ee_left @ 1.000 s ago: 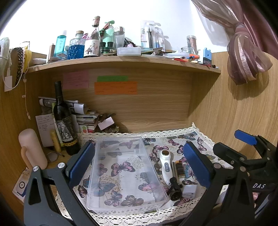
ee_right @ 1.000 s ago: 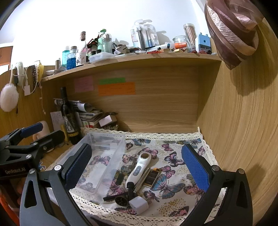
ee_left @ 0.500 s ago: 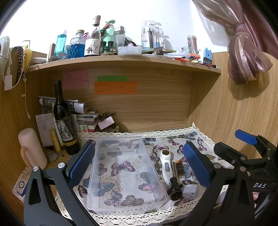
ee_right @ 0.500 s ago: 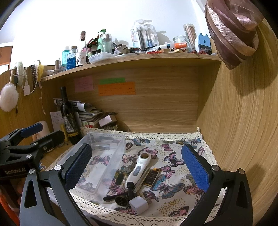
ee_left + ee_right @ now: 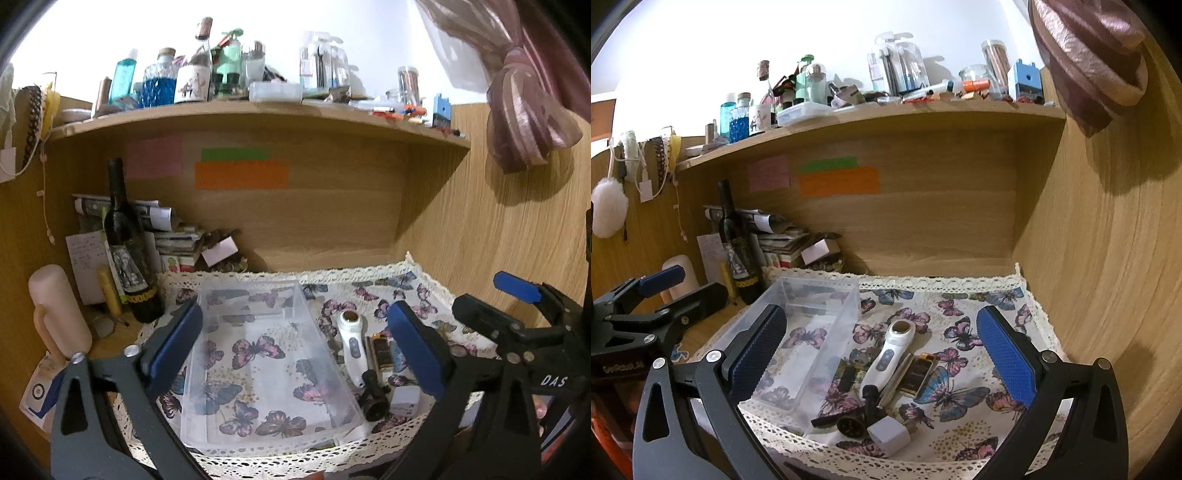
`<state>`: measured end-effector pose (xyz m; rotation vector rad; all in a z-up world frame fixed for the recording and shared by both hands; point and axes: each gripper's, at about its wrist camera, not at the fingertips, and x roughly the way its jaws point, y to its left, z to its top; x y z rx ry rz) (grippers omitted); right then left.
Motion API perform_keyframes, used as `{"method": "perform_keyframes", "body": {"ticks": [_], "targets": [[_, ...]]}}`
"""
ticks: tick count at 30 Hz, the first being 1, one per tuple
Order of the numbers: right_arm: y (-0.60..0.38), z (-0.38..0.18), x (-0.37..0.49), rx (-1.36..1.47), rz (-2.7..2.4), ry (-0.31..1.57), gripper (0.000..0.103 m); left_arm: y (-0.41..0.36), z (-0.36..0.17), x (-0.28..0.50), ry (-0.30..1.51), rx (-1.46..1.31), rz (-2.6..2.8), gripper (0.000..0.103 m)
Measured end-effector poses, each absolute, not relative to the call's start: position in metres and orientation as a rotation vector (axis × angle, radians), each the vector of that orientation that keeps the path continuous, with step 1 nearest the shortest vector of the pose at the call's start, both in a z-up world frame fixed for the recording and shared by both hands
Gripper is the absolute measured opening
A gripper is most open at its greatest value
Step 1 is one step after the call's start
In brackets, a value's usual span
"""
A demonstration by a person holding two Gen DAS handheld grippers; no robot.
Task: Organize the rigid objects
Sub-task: 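Grasp the clear box wall with the left gripper while the right gripper reaches for the white device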
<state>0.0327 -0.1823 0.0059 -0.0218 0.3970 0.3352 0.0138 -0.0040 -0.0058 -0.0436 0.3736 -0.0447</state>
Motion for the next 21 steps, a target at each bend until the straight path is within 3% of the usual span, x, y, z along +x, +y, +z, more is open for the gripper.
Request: {"method": "perform_keyframes", "body": {"ticks": [1, 6, 11, 21], "targets": [[-0.182, 0.004, 0.035, -0.021, 0.336, 0.404, 0.103, -0.002, -0.008, 0.017, 0.390, -0.040, -0.038, 0.084], [-0.177, -0.003, 0.045, -0.041, 0.345, 0.439, 0.100, 0.019, -0.025, 0.035, 0.477, -0.078, -0.042, 0.079], [-0.174, -0.012, 0.060, -0.069, 0.334, 0.487, 0.080, 0.050, -0.042, 0.051, 0.557, -0.100, 0.011, 0.067], [-0.176, -0.038, 0.103, -0.058, 0.334, 0.650, 0.051, 0.099, -0.078, 0.086, 0.761, -0.128, 0.072, 0.040]]}}
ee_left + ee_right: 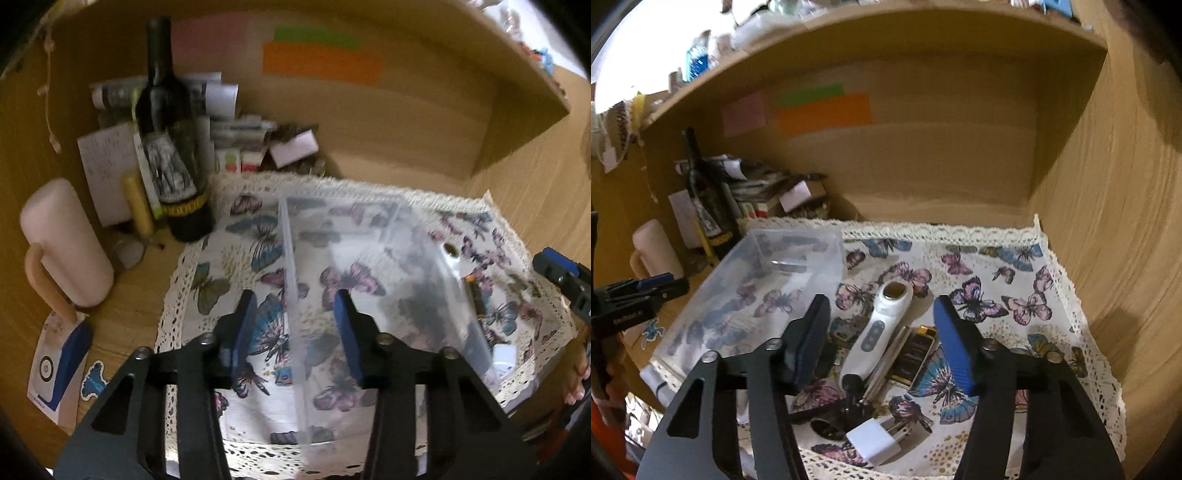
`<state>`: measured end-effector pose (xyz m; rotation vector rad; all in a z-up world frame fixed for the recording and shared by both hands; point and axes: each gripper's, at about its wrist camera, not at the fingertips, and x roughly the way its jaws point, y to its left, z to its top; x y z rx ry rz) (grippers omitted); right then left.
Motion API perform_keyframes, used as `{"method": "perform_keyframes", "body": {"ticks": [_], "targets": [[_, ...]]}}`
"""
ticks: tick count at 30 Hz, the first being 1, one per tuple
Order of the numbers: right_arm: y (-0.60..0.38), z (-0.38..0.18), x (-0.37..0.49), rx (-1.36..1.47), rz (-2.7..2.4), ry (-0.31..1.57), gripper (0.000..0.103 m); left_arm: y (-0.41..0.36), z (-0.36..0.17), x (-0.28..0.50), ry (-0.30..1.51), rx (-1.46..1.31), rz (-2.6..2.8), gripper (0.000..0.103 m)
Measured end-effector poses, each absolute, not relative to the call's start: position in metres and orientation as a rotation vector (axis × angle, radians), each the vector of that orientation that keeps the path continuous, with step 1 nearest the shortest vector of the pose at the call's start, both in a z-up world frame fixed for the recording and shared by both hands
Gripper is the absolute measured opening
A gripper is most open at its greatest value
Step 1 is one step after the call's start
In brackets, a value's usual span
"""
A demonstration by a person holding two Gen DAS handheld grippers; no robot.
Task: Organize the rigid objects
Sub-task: 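Grasp the clear box wall with the left gripper while the right gripper reaches for the white device, then grasp the white handheld device with the right gripper and lift it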
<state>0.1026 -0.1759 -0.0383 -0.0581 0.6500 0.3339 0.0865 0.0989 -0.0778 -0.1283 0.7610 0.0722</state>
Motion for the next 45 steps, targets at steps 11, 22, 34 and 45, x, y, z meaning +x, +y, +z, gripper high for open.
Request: {"method": "perform_keyframes", "body": {"ticks": [11, 22, 34, 45], "targets": [[-0.184, -0.073, 0.153, -0.061, 0.289, 0.833, 0.038, 0.108, -0.107, 0.113, 0.953, -0.195, -0.042, 0.011], [-0.160, -0.106, 0.195, -0.067, 0.336, 0.991, 0.038, 0.107, -0.107, 0.113, 0.951, -0.172, -0.063, 0.011], [-0.139, -0.137, 0.233, -0.077, 0.334, 1.123, 0.038, 0.109, -0.107, 0.114, 0.941, -0.159, -0.094, 0.012], [-0.142, -0.130, 0.233, -0.075, 0.326, 1.090, 0.032, 0.109, -0.107, 0.114, 0.940, -0.154, -0.096, 0.012]]}}
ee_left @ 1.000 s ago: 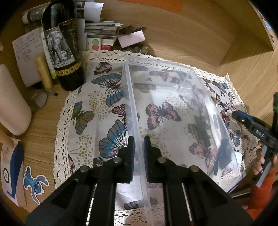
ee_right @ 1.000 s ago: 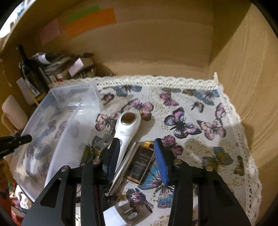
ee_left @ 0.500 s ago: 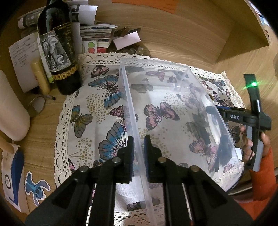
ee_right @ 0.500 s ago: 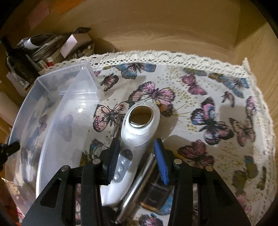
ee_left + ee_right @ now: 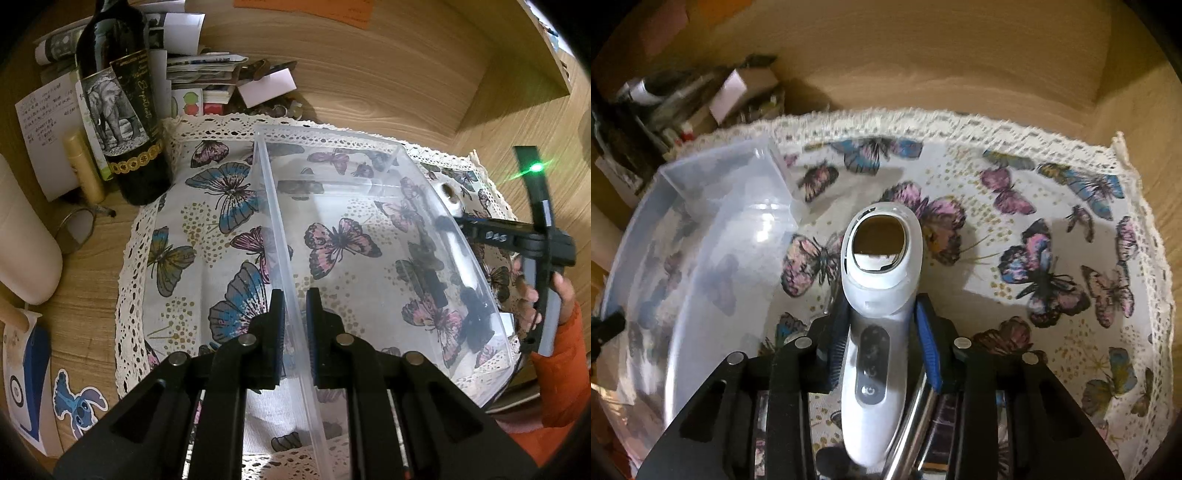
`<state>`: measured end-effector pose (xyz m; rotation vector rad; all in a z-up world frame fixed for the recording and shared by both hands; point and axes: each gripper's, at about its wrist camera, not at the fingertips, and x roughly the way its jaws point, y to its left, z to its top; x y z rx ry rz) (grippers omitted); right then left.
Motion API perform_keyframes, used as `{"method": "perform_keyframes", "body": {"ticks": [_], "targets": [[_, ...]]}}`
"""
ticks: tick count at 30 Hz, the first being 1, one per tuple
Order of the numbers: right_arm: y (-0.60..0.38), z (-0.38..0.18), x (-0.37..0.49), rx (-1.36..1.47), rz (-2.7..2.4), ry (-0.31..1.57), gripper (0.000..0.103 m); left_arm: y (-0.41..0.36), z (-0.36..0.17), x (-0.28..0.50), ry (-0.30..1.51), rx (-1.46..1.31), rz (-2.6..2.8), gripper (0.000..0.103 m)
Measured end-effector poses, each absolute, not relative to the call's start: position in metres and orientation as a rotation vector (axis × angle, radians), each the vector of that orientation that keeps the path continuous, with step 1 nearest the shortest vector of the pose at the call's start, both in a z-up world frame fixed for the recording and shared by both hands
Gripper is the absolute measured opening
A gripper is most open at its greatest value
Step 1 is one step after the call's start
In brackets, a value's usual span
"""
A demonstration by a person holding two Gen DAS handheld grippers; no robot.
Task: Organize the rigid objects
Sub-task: 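Grasp the white handheld device with the right gripper and lift it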
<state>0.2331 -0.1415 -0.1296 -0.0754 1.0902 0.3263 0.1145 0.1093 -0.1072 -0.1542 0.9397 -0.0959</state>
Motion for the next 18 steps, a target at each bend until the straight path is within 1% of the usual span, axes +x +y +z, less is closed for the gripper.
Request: {"method": "perform_keyframes", "body": {"ticks": [6, 12, 18], "targets": [[-0.157, -0.092, 0.209, -0.043, 0.309, 0.964, 0.032, 0.109, -0.107, 0.116, 0.942, -0.154, -0.089, 0.011], [-0.161, -0.043, 0.184, -0.042, 0.302, 0.818, 0.032, 0.108, -0.107, 0.114, 0.938, -0.151, -0.078, 0.011], [-0.159, -0.011, 0.159, -0.039, 0.340, 0.728, 0.032, 0.106, -0.108, 0.115, 0.937, -0.141, -0.062, 0.011]]}}
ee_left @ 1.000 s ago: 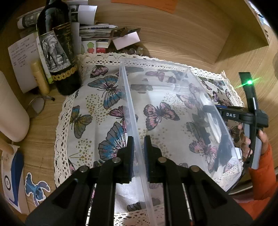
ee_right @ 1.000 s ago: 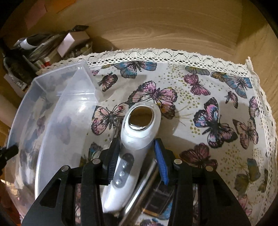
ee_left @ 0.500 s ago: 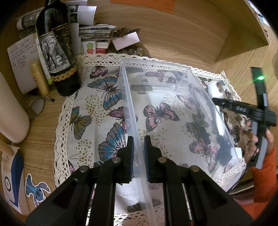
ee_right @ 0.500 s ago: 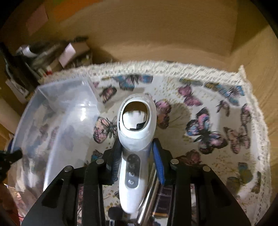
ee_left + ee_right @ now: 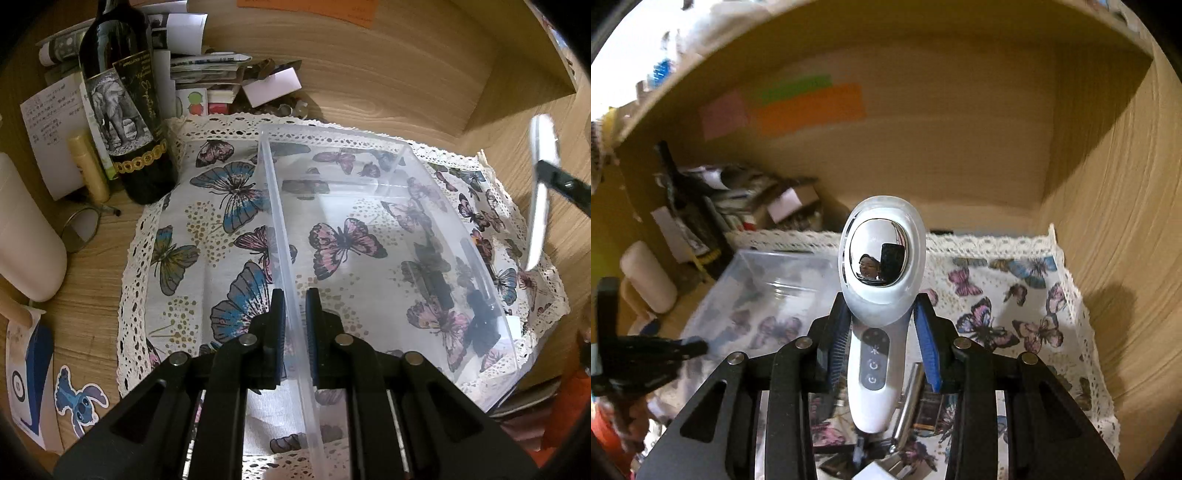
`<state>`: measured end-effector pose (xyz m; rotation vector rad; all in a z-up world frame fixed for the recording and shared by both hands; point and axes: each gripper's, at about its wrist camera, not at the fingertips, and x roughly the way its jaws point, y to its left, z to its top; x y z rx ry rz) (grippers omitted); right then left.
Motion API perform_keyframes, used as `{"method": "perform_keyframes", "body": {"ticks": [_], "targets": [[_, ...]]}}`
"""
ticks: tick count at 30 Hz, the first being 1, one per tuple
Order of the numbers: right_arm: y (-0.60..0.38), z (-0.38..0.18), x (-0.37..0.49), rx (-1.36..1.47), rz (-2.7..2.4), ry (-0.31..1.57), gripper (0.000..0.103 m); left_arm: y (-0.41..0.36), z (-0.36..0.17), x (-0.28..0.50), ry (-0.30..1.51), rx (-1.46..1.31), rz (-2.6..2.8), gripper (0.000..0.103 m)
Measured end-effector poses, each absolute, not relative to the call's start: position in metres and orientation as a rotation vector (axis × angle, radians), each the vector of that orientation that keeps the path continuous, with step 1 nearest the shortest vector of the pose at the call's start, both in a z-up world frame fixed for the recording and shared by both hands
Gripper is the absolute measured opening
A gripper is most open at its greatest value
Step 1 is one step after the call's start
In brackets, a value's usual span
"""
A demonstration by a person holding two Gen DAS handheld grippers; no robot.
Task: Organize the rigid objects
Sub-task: 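Grasp the white handheld device with the right gripper and lift it, then lower the white device into the clear box and open the right gripper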
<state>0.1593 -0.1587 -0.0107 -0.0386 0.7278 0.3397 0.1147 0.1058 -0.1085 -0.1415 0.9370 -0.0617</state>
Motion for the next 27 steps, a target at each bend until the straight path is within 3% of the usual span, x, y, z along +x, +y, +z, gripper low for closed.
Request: {"method": "perform_keyframes", "body": {"ticks": [11, 27], "targets": [[-0.119, 0.020, 0.141, -0.030, 0.535, 0.670, 0.032, 0.106, -0.108, 0.115, 0.936, -0.141, -0.062, 0.011], [-0.042, -0.069, 0.179, -0.170, 0.623, 0.950, 0.032, 0.106, -0.108, 0.113, 0.928, -0.134, -0.065, 0.011]]}}
